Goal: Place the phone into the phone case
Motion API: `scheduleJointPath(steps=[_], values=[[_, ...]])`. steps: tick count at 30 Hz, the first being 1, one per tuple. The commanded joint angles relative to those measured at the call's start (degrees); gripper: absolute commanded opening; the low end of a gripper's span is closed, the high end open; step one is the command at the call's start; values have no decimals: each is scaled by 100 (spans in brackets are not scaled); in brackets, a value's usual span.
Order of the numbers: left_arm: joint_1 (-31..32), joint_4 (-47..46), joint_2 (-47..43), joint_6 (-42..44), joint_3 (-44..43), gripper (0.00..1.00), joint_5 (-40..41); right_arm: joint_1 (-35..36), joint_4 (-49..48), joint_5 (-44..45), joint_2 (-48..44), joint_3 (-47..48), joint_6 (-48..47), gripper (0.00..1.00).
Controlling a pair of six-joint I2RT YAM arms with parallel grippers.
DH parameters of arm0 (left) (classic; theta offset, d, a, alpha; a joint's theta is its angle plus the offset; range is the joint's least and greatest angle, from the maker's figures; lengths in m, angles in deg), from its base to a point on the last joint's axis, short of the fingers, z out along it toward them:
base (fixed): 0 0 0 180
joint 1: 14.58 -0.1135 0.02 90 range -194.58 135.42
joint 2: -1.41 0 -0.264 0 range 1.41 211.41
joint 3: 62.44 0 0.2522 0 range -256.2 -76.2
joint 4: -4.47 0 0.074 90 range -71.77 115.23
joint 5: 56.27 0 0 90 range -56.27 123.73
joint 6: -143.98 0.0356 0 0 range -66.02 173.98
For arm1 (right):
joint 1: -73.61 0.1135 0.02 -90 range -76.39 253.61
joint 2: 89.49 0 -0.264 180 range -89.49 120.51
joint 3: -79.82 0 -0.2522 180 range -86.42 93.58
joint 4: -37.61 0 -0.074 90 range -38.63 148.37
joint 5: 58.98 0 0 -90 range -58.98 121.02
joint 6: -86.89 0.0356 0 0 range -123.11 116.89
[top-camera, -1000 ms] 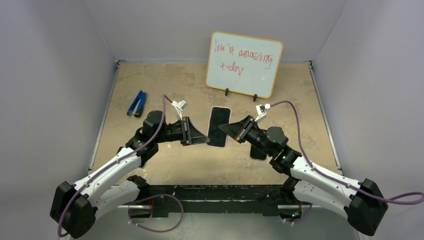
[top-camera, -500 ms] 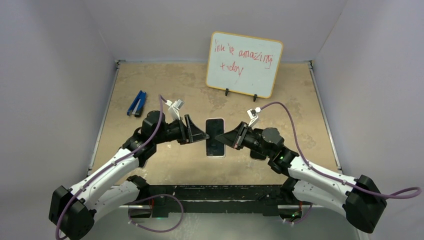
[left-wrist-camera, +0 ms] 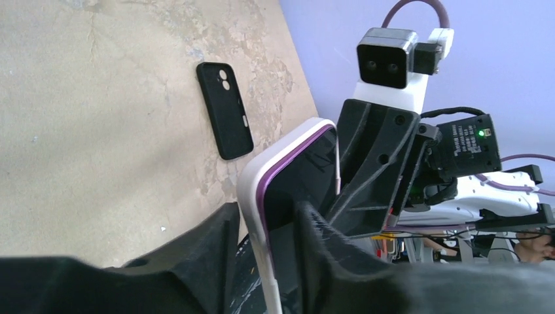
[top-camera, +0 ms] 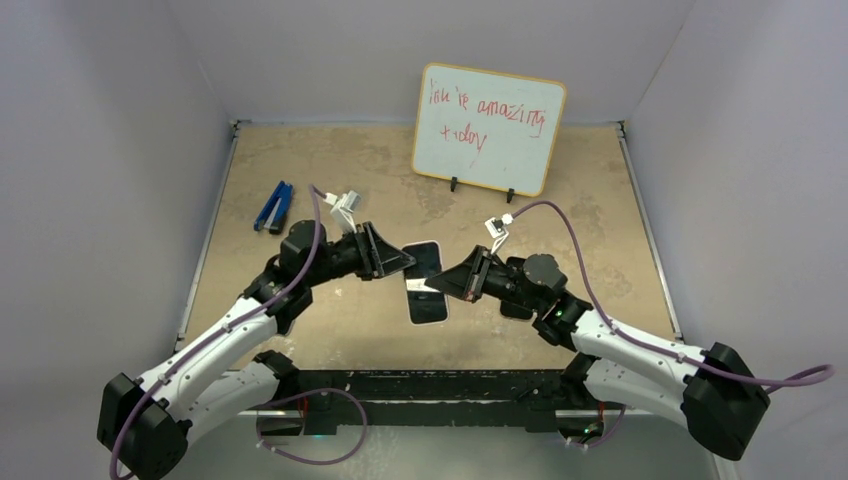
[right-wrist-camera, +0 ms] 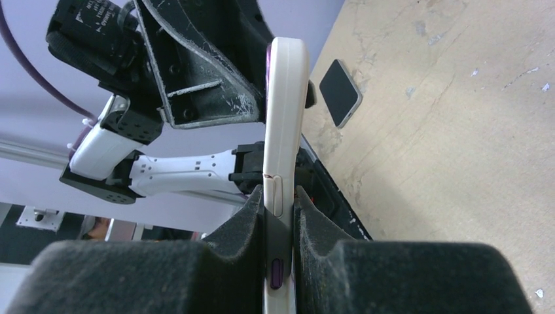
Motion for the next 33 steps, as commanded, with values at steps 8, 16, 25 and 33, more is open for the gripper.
scheduleJointPath(steps=[8, 16, 25, 33], values=[[-15, 840, 249, 992, -598, 0, 585, 32, -477, -402, 142, 125, -115, 13], [-9, 1347, 310, 1145, -695, 13, 850, 32, 66, -15, 96, 221, -314, 13], [-16, 2658, 600, 1236, -994, 78, 2013, 32, 702, 344, 542, 242, -772, 13], [-19, 3693, 659, 802, -932, 87, 3532, 32, 1012, 118, 1800, 766, -881, 14]])
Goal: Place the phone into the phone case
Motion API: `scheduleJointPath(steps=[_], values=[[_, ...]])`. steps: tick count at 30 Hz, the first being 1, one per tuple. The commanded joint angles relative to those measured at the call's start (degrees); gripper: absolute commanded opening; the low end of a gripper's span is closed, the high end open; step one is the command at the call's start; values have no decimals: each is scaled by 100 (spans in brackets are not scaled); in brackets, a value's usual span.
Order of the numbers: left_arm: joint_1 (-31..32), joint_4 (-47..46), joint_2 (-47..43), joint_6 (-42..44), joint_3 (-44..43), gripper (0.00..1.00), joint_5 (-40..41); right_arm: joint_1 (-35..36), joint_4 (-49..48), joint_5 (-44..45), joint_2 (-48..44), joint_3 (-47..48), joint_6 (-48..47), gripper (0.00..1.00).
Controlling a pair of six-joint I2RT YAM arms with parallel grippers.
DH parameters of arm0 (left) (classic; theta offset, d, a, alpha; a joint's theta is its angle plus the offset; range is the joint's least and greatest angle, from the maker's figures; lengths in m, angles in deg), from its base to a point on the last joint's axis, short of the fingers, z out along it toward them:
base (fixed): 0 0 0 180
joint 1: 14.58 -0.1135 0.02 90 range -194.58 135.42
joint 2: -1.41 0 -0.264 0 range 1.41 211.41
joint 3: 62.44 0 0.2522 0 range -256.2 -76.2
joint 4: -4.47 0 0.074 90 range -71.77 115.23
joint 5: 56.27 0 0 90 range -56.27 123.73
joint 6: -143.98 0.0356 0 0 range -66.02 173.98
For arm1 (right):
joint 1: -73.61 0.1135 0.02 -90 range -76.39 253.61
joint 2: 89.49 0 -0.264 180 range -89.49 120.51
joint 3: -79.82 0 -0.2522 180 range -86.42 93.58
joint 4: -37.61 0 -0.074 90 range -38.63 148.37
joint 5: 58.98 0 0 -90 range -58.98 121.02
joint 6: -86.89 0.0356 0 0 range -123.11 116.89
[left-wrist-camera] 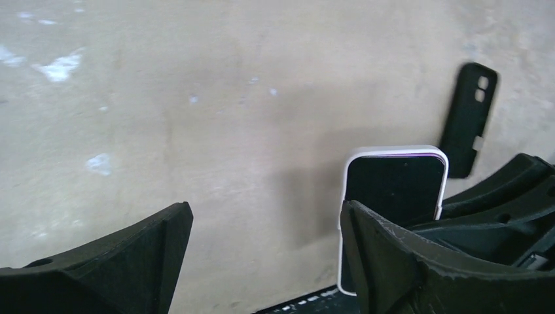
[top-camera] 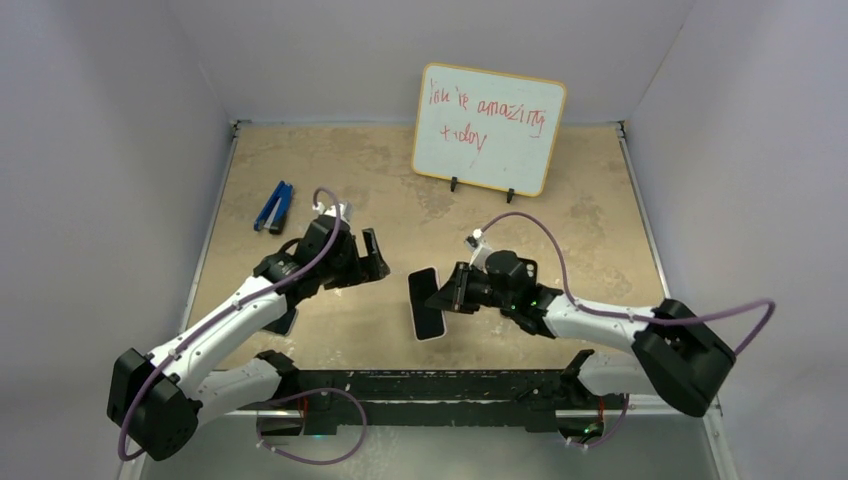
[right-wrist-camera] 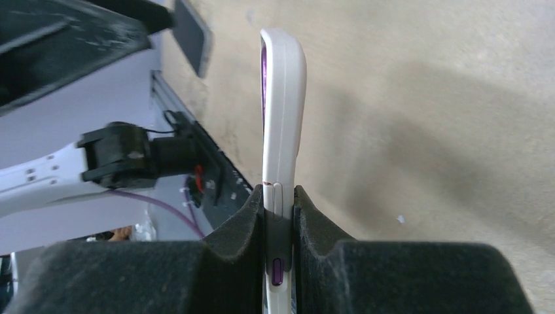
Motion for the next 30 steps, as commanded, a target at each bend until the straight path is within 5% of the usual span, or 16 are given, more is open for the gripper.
scheduleJointPath(steps=[1, 5, 17, 26, 30], values=[[-43, 637, -186, -255, -61, 87, 1338, 26, 187, -164, 540, 868, -267, 14], [-59, 1040, -556, -858, 155, 91, 2223, 24, 424, -157, 848, 1002, -312, 15], [-173, 1888, -386, -1689, -26, 85, 2726, 26, -22, -224, 1656, 831, 0, 33], [-378, 2141, -378, -1800, -156, 85, 2794, 24, 1609, 592, 1005, 1159, -193, 66], [-376, 2249, -404, -1960, -192, 85, 2947, 26, 2756, 1223, 730, 1493, -184, 69]])
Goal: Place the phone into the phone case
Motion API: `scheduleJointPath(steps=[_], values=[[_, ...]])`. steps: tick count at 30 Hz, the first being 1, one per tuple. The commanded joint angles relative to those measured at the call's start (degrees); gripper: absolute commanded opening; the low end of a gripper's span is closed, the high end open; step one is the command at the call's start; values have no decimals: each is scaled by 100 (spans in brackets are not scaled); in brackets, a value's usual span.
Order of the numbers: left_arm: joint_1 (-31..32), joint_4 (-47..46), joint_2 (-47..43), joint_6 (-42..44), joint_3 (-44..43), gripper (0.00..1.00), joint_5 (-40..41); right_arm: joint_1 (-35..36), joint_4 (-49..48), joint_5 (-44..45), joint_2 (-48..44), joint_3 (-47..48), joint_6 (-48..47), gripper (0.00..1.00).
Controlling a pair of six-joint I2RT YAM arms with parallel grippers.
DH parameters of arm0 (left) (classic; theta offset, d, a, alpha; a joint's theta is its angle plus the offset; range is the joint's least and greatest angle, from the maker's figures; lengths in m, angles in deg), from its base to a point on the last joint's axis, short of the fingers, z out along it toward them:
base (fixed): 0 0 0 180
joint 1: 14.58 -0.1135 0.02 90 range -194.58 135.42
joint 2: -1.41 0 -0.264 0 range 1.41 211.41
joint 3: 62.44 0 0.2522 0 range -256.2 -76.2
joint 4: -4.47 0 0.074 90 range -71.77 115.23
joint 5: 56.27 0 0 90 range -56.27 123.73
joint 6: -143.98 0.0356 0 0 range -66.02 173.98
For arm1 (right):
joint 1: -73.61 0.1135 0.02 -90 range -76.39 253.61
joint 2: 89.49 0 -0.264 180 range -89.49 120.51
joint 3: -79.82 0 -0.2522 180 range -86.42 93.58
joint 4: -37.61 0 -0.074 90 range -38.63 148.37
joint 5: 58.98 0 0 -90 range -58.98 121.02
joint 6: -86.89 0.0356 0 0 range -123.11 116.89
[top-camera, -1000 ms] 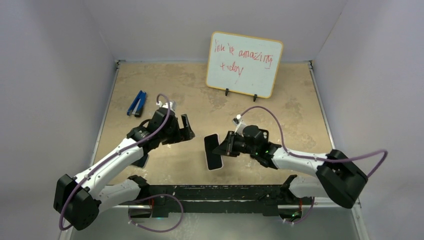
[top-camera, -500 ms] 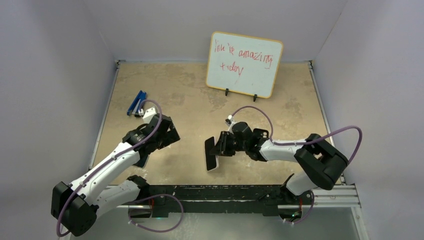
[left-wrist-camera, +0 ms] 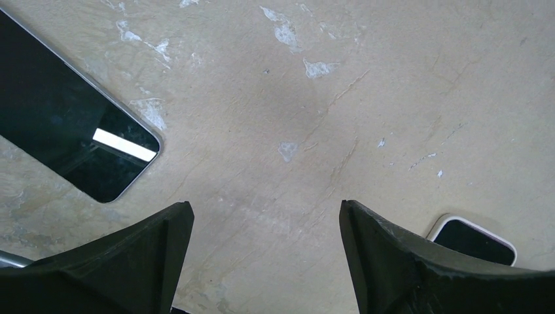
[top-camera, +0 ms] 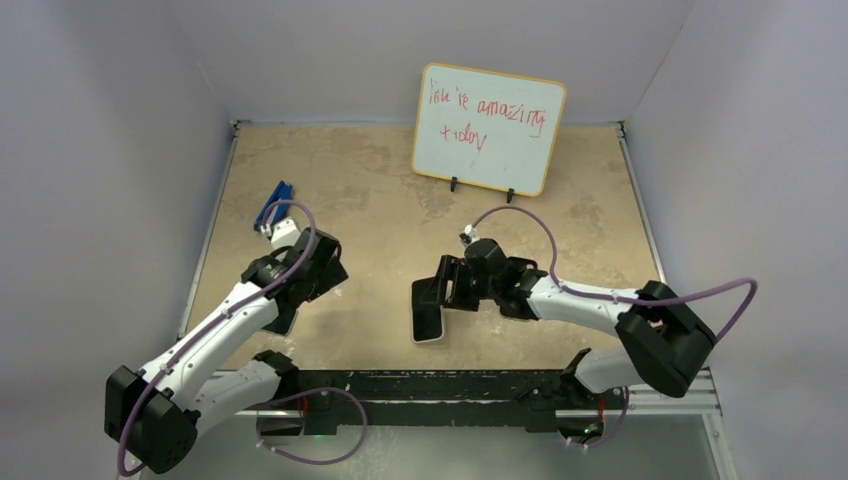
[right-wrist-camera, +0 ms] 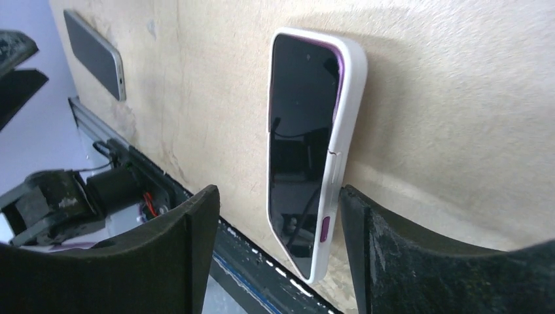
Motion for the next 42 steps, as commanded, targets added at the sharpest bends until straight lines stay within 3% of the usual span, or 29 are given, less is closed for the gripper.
scheduleJointPath(steps=[1, 10, 17, 21, 32, 42], values=[[-43, 203, -66, -312, -257, 84, 325, 26, 1459, 900, -401, 612, -51, 67], [-47, -590, -223, 298, 9, 85, -269, -183, 2818, 2139, -845, 865, -173, 56], [-43, -1672, -402, 1727, 166, 84, -1600, -407, 3633, 2941, -961, 1000, -555, 47], [-43, -2162, -525, 2251, 264, 83, -2349, -571, 3476, 3397, -1120, 792, -688, 41], [-42, -2124, -426, 2496, 305, 90, -2478, -1066, 3151, 3513, -594, 654, -871, 36], [-42, -1949, -287, 2493, 393, 91, -2287, -1101, 2923, 3324, -109, 528, -796, 30]])
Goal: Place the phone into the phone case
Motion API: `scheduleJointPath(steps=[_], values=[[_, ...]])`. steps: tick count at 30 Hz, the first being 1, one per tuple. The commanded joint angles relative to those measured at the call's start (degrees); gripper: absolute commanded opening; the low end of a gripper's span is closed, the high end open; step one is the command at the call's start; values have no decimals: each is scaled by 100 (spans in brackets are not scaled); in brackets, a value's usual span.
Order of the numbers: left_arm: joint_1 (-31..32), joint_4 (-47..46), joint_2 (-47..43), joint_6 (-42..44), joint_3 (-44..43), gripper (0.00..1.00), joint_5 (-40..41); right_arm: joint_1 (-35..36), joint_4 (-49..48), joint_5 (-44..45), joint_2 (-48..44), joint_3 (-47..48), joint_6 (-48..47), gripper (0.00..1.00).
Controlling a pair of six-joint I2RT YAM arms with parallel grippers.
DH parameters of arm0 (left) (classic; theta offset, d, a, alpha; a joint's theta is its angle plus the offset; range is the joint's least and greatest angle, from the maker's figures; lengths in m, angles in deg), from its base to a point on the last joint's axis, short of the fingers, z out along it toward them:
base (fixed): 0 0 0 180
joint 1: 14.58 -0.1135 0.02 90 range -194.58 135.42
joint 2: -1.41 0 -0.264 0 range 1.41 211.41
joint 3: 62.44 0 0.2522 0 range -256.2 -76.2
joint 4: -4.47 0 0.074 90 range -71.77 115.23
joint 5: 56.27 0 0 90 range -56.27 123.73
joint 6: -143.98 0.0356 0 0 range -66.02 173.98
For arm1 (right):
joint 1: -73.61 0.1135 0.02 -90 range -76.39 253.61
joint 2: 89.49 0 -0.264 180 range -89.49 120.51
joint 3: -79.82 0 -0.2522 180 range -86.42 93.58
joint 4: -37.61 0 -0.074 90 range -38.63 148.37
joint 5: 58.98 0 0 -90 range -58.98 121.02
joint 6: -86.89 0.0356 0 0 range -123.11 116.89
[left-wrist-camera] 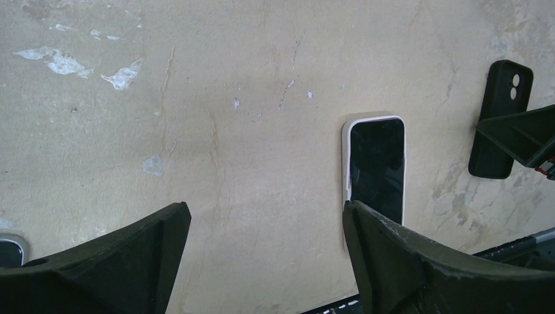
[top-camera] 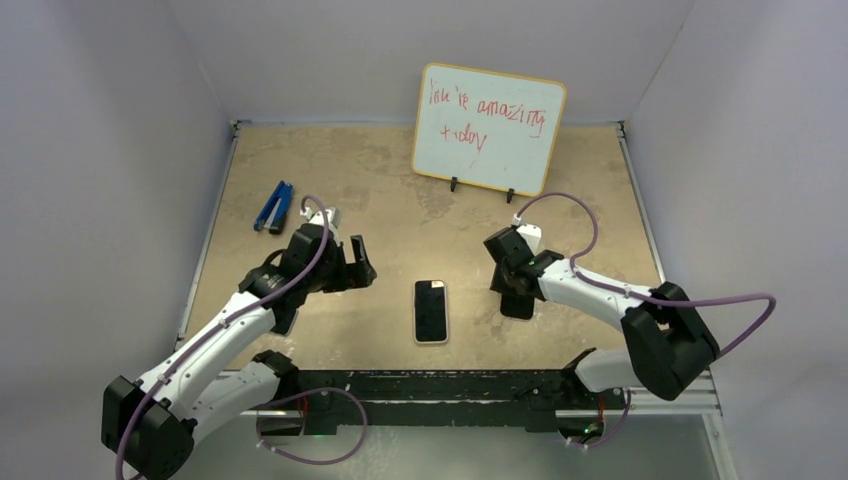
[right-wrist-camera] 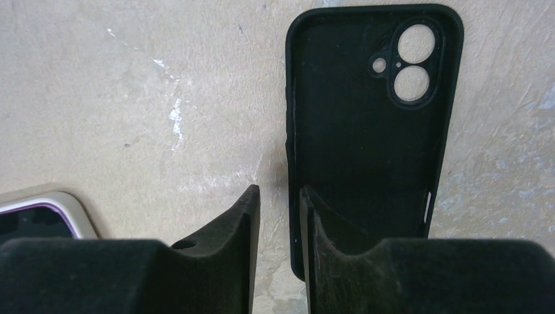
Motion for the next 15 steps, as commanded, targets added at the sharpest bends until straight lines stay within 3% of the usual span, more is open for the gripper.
scheduleJointPath(steps=[1, 11, 15], values=[[-17, -39, 100, 126, 4, 91, 79, -31, -121, 13, 172, -120, 15, 29], [-16, -286, 42, -43, 163, 87, -366, -28, -366, -337, 148, -196, -217, 4], [-16, -86, 119, -453, 159, 87, 43, -20, -581, -865, -19, -307, -244, 0]])
